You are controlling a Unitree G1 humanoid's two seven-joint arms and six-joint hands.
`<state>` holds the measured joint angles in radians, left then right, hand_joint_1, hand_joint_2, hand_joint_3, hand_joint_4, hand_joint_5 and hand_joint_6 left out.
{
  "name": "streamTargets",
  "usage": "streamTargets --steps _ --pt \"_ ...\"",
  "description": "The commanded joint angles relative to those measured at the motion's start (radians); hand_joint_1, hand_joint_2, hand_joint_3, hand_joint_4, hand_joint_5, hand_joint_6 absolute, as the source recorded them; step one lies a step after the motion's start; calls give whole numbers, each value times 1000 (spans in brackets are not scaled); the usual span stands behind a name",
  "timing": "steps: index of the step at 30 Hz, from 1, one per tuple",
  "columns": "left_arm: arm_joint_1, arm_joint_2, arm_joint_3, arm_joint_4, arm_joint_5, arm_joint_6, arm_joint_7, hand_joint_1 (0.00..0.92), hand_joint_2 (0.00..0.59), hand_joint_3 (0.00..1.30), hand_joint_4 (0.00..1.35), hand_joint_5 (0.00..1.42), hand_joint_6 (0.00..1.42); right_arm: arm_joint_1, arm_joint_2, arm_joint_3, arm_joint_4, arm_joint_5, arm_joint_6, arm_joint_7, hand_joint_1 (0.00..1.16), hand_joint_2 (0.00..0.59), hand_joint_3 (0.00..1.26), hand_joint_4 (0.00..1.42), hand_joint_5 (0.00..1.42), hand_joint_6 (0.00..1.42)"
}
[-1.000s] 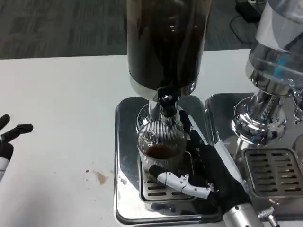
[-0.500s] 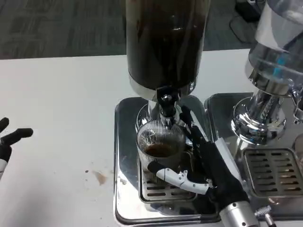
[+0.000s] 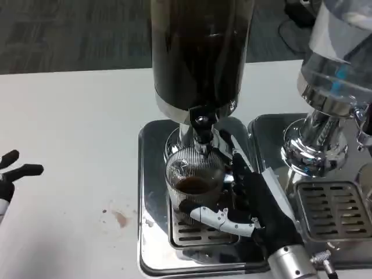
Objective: Grasp the cup under the faucet to collect the drink, then remove the cup.
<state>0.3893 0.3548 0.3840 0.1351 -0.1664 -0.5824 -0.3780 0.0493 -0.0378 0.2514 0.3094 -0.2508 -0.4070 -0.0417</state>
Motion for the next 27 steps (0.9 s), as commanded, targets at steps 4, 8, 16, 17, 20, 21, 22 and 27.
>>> streamTargets --steps 4,8,16,17,20,21,22,27 --pt "16 -1 6 -26 -3 12 25 0 229 440 94 135 0 -17 19 6 41 -5 27 -2 880 125 103 219 376 533" --pt "18 0 6 -26 -1 12 29 0 229 442 101 135 0 -24 26 2 51 -10 22 -18 885 127 150 255 423 563" --pt "25 -2 5 -34 0 17 38 0 229 453 106 135 0 -19 36 -8 60 -17 0 -64 905 138 229 309 482 630" --pt "26 -2 5 -35 -1 18 39 0 230 453 107 135 0 -18 38 -9 61 -17 -2 -66 906 139 239 308 492 633" --pt "29 -1 4 -40 -2 22 40 0 231 454 112 135 0 -15 40 -10 62 -17 -11 -70 915 142 264 334 518 659" --pt "30 0 4 -41 -2 23 40 0 232 455 113 135 0 -14 41 -11 61 -20 -15 -76 916 142 268 336 521 661" --pt "29 1 3 -41 -2 25 40 0 232 455 114 135 0 -12 42 -12 61 -22 -18 -81 918 142 273 345 528 670" --pt "28 3 4 -42 -3 28 39 0 233 455 116 135 0 -13 48 -15 71 -23 -29 -95 933 144 312 385 571 738"
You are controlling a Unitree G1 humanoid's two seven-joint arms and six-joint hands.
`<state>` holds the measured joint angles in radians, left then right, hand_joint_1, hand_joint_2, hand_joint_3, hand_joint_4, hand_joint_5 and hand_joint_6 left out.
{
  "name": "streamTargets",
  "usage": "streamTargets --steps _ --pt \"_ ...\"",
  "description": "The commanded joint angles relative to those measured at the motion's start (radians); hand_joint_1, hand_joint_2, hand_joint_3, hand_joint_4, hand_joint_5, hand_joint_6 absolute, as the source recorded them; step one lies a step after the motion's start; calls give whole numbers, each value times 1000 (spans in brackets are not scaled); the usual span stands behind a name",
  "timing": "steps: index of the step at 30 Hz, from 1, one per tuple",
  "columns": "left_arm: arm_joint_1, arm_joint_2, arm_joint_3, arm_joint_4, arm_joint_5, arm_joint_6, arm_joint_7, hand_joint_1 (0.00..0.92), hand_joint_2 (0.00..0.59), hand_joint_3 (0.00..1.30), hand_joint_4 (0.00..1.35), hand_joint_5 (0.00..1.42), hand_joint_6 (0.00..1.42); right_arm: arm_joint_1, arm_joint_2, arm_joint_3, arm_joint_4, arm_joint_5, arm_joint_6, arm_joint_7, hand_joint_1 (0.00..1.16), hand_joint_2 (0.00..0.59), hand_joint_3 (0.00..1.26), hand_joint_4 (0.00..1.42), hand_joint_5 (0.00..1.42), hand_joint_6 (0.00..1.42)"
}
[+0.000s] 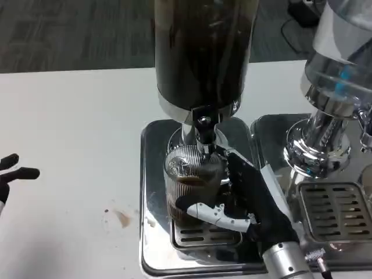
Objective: Grasp the cup under the faucet to collect the drink, then remove the cup.
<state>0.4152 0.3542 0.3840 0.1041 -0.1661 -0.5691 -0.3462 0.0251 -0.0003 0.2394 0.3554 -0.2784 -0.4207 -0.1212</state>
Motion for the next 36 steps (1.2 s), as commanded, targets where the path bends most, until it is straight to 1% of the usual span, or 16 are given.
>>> streamTargets --steps 1,5,9,12,17,19,20,22,29,36 --pt "3 3 4 -11 -3 16 7 0 233 455 116 135 0 12 11 -3 25 0 -19 -22 933 145 319 386 581 744" --pt "5 2 4 -13 -4 19 8 0 233 455 116 135 0 15 17 -9 29 -6 -40 -51 935 141 334 412 612 787" --pt "2 5 4 -9 -5 20 4 0 233 455 116 135 0 24 21 -11 23 -19 -51 -84 947 153 363 453 659 855" --pt "-4 8 2 -4 -6 23 0 0 232 455 116 135 0 24 24 -7 24 -19 -59 -91 947 155 388 480 694 906" --pt "-8 10 -1 1 -7 24 -5 0 232 455 116 135 0 31 25 -11 2 -41 -69 -122 951 148 415 516 744 967" --pt "-11 10 -3 5 -8 23 -7 0 232 455 116 135 0 37 26 -15 4 -45 -81 -136 956 145 431 530 763 1010" --pt "-14 10 -4 7 -8 23 -8 0 232 455 116 135 0 40 26 -16 2 -47 -81 -140 956 142 446 551 787 1052" --pt "-19 10 -7 13 -9 23 -11 0 232 455 116 135 0 42 26 -17 4 -46 -82 -142 954 138 472 567 822 1091" --pt "-27 9 -12 22 -8 23 -13 0 232 455 116 135 0 43 26 -18 -1 -53 -87 -155 954 138 481 577 833 1112" --pt "-32 8 -15 27 -9 21 -13 0 232 453 117 135 0 56 24 -20 -21 -65 -92 -175 959 129 502 607 874 1197"
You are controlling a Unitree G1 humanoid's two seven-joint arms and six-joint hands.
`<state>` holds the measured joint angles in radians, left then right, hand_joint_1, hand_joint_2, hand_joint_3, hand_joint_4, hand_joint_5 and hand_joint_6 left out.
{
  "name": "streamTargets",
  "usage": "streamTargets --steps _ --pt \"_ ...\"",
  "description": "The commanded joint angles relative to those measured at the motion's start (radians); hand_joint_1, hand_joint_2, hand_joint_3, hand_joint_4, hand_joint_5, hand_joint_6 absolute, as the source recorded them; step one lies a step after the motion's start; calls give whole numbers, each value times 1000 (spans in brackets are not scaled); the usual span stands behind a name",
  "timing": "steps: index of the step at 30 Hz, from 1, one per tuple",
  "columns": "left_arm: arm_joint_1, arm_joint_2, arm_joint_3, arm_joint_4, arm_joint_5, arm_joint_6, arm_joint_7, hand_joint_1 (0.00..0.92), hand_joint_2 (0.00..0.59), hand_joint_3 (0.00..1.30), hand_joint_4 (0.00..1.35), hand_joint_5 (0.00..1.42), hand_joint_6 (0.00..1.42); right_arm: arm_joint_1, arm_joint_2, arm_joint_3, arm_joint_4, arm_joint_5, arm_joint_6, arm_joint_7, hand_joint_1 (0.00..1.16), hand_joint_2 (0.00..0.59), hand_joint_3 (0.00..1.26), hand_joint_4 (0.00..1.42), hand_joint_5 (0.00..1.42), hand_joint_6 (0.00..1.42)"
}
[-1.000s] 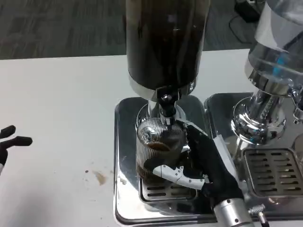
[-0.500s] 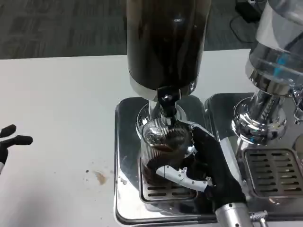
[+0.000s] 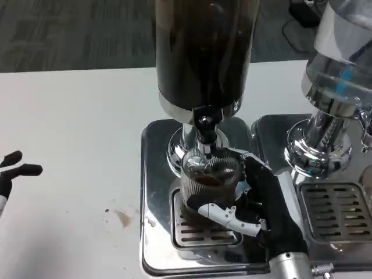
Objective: Grasp the cup under the faucet to collect the drink, then remove the cup.
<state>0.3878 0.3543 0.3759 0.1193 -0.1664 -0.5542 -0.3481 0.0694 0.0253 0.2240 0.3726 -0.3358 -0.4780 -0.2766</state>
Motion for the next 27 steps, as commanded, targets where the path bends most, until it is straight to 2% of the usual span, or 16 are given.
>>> streamTargets --steps 1,11,14,19,21,27 --pt "-6 8 -7 13 -9 7 -12 0 232 452 117 135 0 16 -2 -6 -47 -12 -35 -23 960 129 502 608 876 1200" --pt "-27 17 -14 35 -7 3 -28 0 227 444 111 135 0 70 -24 -12 -155 -38 -13 -14 960 129 516 610 889 1210" --pt "-36 28 -17 41 2 5 -41 0 226 383 32 112 0 92 -40 -16 -193 -38 -4 -3 960 129 517 615 889 1213" --pt "-43 91 -35 42 72 -9 -62 0 220 214 0 8 0 130 -53 -19 -252 -31 8 23 960 129 518 627 889 1218" --pt "-43 146 -46 38 150 -36 -64 0 220 124 0 0 0 141 -60 -19 -269 -30 13 34 960 129 518 628 889 1219" --pt "-37 253 -75 24 312 -105 -50 0 219 26 0 0 0 192 -74 -18 -322 -12 15 68 960 129 526 628 889 1222"
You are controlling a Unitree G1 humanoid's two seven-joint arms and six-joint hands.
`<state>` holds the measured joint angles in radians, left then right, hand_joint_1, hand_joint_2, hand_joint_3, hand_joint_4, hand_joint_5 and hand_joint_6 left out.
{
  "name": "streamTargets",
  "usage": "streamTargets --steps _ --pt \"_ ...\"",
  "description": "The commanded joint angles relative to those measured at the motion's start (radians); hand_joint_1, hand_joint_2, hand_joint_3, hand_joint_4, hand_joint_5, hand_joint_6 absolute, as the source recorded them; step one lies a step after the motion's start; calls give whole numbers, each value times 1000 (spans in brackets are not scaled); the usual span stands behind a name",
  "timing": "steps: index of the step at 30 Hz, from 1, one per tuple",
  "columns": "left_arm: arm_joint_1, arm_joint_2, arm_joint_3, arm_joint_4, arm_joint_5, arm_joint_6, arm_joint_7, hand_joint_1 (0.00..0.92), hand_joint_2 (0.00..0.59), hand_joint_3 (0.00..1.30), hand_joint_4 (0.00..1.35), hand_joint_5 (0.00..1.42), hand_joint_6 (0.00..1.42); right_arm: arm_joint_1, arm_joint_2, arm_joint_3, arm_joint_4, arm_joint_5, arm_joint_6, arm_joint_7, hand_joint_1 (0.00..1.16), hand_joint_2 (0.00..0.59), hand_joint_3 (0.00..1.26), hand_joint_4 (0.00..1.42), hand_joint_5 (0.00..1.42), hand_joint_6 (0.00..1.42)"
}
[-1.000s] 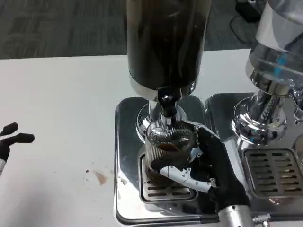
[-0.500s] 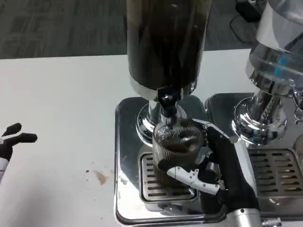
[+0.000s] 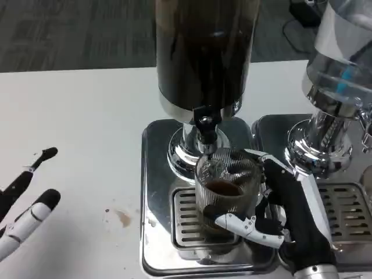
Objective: Grasp the cup under the faucet to collect the drink, then remove the cup.
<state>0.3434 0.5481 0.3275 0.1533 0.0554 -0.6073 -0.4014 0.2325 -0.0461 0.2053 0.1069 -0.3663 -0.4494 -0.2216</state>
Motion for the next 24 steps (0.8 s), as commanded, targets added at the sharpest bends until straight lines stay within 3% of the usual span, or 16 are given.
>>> streamTargets --steps 1,7,13,20,24 --pt "10 70 -30 -12 109 -64 8 0 226 20 0 0 0 37 -5 1 -65 19 -15 18 960 129 527 628 889 1222" --pt "16 146 -42 -6 281 -192 74 0 252 0 0 0 0 77 -7 -4 -135 23 -3 44 958 134 531 628 889 1224" --pt "52 181 -25 70 454 -327 227 0 260 0 0 0 0 123 -14 -7 -207 41 16 80 956 137 532 628 889 1225" --pt "62 213 -47 103 514 -330 310 0 265 0 0 0 0 129 -20 -3 -218 44 27 101 955 138 532 628 889 1228" --pt "62 228 -56 106 521 -332 330 0 267 0 0 0 0 168 -36 -12 -272 58 20 117 954 138 532 628 889 1228"
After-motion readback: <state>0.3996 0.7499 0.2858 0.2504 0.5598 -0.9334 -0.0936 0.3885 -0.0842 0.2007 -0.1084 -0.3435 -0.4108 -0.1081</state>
